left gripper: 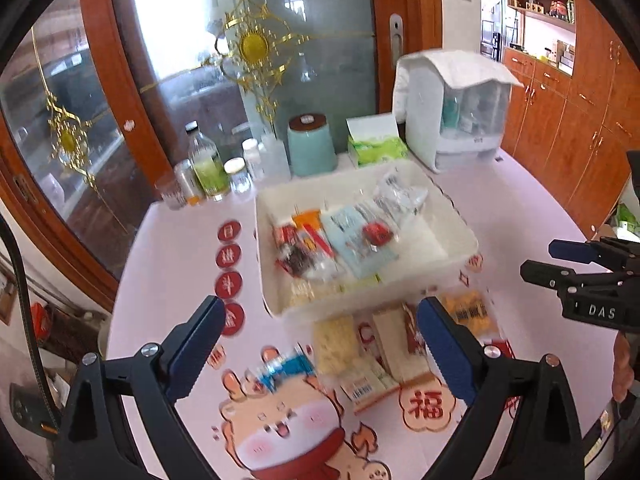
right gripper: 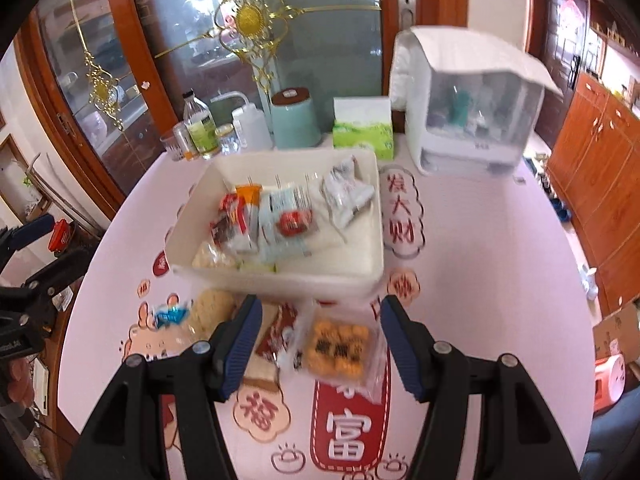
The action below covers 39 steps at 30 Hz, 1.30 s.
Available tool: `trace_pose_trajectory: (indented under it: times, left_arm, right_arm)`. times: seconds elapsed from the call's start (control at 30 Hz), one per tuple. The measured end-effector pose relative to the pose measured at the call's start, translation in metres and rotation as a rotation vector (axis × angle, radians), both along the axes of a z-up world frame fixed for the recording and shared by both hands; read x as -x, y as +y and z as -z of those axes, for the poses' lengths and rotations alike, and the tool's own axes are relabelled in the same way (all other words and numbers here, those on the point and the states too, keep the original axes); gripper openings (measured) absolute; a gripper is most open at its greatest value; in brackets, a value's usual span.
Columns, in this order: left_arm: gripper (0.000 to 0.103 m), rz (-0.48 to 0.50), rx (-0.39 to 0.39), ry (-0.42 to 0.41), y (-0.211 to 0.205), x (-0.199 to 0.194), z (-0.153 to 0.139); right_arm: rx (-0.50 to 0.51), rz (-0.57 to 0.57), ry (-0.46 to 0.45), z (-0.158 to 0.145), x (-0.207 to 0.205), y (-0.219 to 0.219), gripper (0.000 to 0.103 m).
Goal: Organize snacks
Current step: 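Grasp the pale crumbly bag with the left tool while the right grasps the orange puff bag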
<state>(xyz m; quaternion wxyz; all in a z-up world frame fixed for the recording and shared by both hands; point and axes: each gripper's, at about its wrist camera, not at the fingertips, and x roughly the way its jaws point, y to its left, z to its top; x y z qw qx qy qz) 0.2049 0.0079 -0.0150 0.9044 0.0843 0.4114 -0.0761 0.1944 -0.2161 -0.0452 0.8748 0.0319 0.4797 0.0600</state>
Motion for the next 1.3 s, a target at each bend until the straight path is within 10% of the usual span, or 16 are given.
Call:
trace_pose_trajectory:
  times: [0.3, 0.63, 0.97, 1.17, 1.3]
  left_arm:
    - [0.096, -0.062, 0.008, 0.129, 0.000, 0.000, 0.076]
    - [0.096, -0.118, -0.006, 0.233, 0.000, -0.035, 0.152]
    - [0.093, -0.131, 0.017, 0.305, 0.004, -0.067, 0.196]
    - [0.058, -0.094, 0.083, 0.359, 0.002, -0.076, 0.211]
    - [0.056, -0.096, 0.077, 0.360, 0.000, -0.077, 0.212]
  right_arm:
    - [-0.045, 0.029, 0.120, 0.058, 0.010, -0.011, 0.063]
    - [-0.106, 0.090, 0.198, 0.120, -0.011, -0.007, 0.087]
    - [0.029, 0.144, 0.251, 0.168, -0.042, 0.007, 0.097]
    - [0.065, 0.147, 0.255, 0.178, -0.048, 0.012, 0.103]
    - [0.056, 0.161, 0.249, 0.177, -0.048, 0.010, 0.103]
